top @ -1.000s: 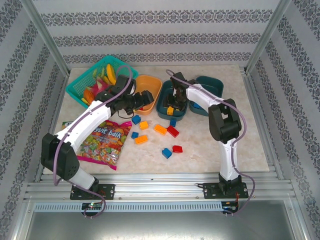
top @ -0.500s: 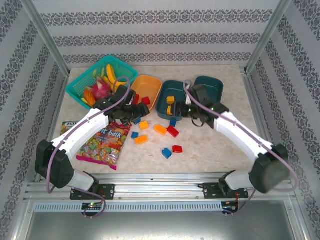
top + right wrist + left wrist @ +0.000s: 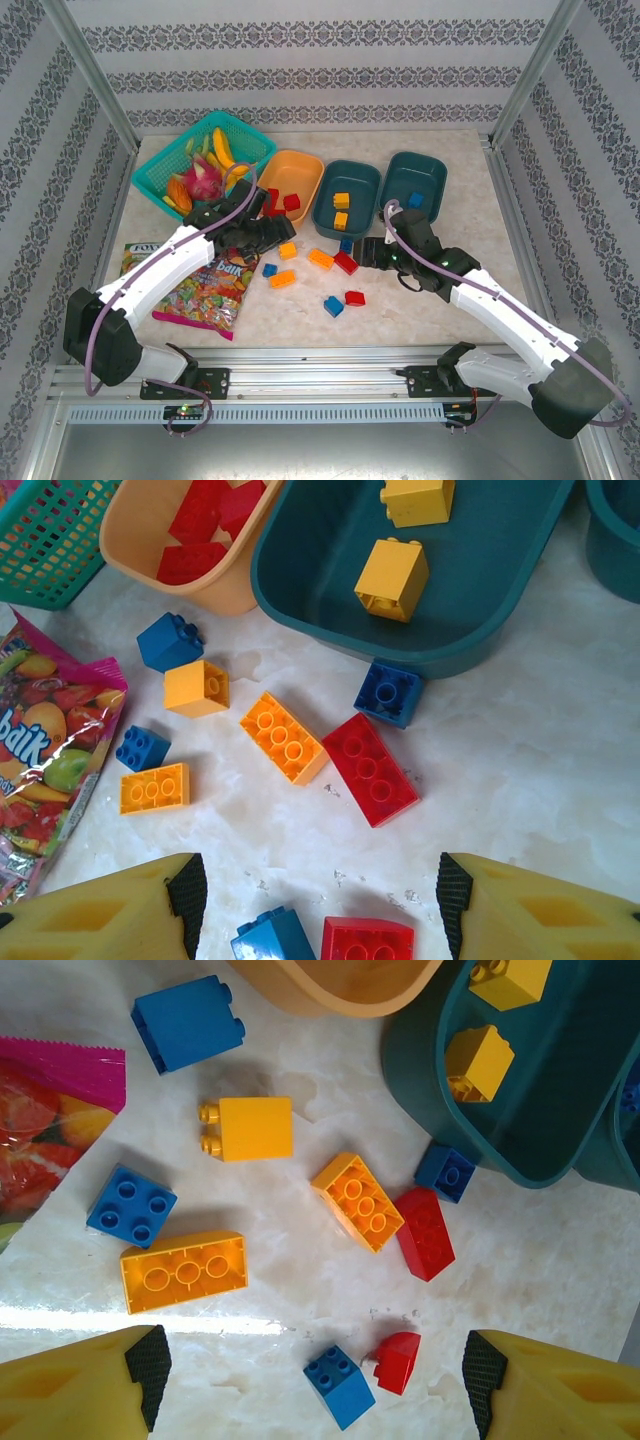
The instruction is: Sort the legos into containers by color
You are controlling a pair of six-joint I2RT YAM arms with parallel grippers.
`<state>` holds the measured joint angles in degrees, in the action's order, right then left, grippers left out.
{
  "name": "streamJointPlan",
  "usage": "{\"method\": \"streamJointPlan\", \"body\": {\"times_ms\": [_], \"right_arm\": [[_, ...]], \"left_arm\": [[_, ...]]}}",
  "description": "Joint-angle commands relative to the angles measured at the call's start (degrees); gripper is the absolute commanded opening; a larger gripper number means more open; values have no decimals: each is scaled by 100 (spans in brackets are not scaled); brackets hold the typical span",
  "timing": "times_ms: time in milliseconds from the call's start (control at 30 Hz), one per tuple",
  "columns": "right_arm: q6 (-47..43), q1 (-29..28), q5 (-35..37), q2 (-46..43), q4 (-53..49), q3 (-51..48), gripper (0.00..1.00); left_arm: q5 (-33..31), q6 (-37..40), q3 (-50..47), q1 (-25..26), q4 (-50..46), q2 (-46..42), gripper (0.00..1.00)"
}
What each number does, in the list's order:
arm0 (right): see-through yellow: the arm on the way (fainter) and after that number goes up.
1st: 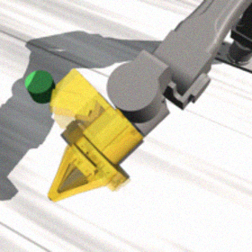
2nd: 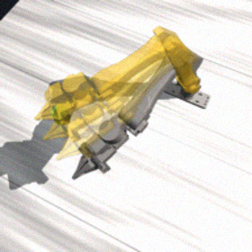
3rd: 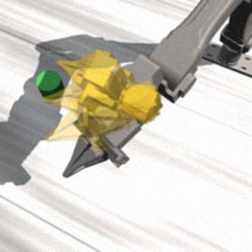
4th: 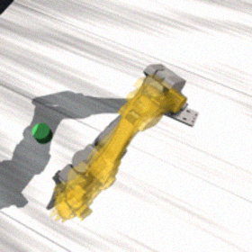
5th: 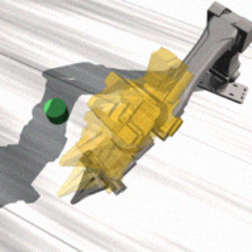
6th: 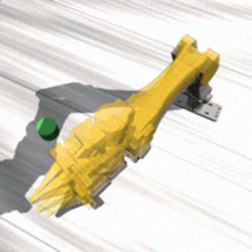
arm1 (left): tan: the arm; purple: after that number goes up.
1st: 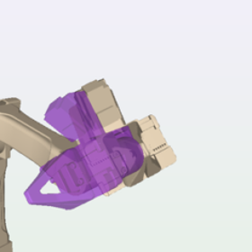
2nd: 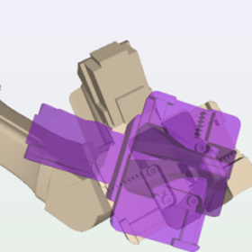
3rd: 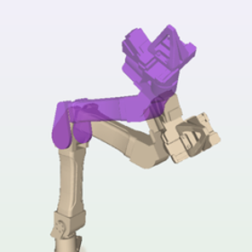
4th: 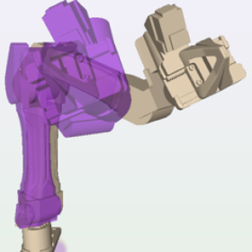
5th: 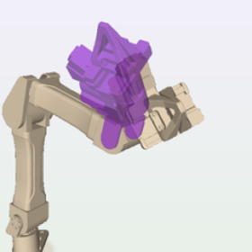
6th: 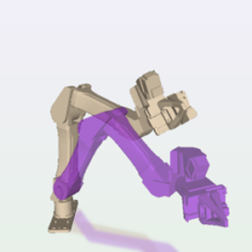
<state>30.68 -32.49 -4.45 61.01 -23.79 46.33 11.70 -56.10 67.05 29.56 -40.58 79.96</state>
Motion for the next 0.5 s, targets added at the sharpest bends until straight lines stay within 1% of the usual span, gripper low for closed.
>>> {"method": "streamJointPlan", "body": {"times_ms": [0,200,467], "right_arm": [[135,-34,169,4,-48,12,64],[107,-148,22,65,-109,28,64],[133,-536,281,-15,-452,83,64]], "left_arm": [[-137,-145,-78,143,-195,-78,79],[-209,-208,-174,182,-257,-116,78],[-264,-303,-296,339,-298,-179,77]]}}
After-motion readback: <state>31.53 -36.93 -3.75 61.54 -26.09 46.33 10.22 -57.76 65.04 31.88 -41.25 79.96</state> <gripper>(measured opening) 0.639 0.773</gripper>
